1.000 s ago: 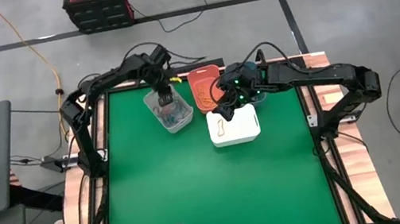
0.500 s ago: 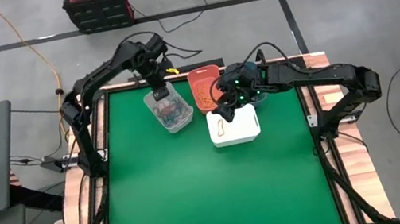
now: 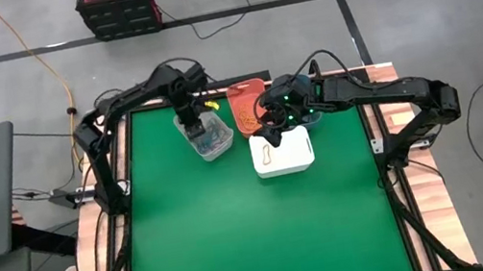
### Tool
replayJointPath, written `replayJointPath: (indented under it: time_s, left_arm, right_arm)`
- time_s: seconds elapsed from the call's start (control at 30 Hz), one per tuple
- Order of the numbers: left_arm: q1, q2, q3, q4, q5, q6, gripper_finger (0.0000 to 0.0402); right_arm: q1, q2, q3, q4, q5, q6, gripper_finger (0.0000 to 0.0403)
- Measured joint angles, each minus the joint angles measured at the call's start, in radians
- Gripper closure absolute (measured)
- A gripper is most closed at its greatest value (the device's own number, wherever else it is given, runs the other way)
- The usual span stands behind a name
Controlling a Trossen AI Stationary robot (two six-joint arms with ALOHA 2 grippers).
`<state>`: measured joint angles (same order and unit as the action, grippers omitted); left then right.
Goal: Sort rubber bands into baskets
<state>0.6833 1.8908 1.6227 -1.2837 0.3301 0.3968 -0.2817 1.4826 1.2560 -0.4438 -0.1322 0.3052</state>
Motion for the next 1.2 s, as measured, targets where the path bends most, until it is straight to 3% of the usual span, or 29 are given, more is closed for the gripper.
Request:
replayJointPath:
  time_s: [0.2,0.33,0.63,0.73,0.97,1.2]
  left_arm:
    - [-0.028,0.0,-0.11,0.146,-0.128,-0.006,0.0398]
    - [-0.028,0.0,-0.179,0.276,-0.153,-0.064,0.0394]
    - [-0.027,0.0,-0.212,0.364,-0.156,-0.055,0.0311]
    - [-0.028,0.0,-0.212,0.356,-0.155,-0.029,0.0321]
    - [-0.027,0.0,-0.212,0.346,-0.153,-0.037,0.0396]
    - [-0.027,0.0,-0.185,0.327,-0.176,-0.096,0.0381]
  right_arm:
    - [0.0,0.0,0.0,0.005,0.0,-0.001,0.0133]
    - [0.0,0.0,0.0,0.007,0.001,-0.003,0.0133]
    - [0.008,0.0,0.0,0.004,0.002,-0.003,0.0133]
    - [0.007,0.0,0.0,0.004,0.002,-0.007,0.0133]
    - [0.007,0.0,0.0,0.004,0.001,-0.016,0.0133]
    - [0.007,0.0,0.0,0.004,0.0,-0.029,0.0133]
